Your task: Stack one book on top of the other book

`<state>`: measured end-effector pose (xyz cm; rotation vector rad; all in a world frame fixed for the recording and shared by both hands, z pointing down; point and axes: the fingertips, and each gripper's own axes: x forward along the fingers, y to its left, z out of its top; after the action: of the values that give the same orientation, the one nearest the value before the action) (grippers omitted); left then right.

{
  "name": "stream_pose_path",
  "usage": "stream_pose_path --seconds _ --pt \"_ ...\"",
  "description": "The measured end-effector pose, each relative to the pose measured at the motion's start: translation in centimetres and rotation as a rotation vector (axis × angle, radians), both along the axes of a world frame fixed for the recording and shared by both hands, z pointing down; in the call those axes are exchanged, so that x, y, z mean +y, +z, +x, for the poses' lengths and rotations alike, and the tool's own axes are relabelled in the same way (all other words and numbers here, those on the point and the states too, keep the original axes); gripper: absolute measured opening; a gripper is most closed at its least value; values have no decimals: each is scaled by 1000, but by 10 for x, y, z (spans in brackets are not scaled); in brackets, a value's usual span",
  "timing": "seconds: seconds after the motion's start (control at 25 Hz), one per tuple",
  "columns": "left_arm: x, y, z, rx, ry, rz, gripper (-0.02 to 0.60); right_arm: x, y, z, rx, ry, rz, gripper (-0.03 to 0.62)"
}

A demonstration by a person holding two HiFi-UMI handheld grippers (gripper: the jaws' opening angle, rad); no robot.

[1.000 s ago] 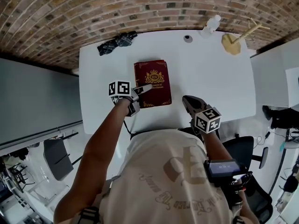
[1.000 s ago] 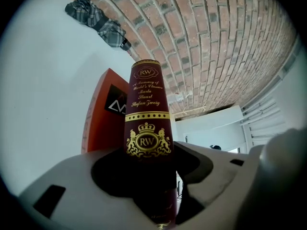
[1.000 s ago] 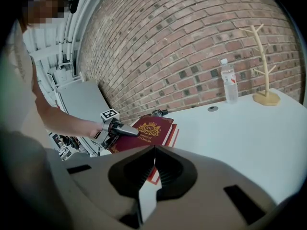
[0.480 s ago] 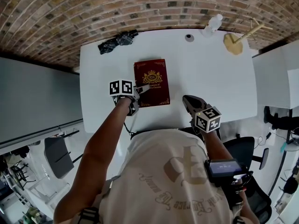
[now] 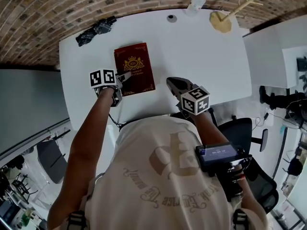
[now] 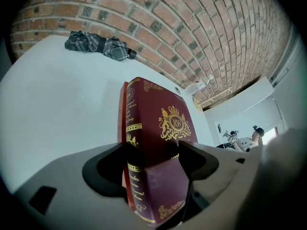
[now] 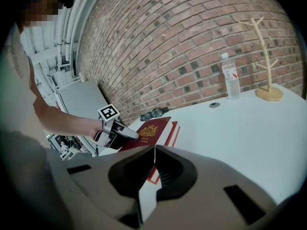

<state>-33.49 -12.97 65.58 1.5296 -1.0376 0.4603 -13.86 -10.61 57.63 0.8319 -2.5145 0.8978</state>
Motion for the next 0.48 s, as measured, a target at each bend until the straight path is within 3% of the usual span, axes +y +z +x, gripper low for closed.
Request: stream_pose_path --seconds 0.24,0.48 --pt "-2 -2 0 -87 28 26 344 2 0 1 3 0 1 21" --pt "-4 -16 -2 -193 45 102 346 2 -3 2 4 -5 13 21"
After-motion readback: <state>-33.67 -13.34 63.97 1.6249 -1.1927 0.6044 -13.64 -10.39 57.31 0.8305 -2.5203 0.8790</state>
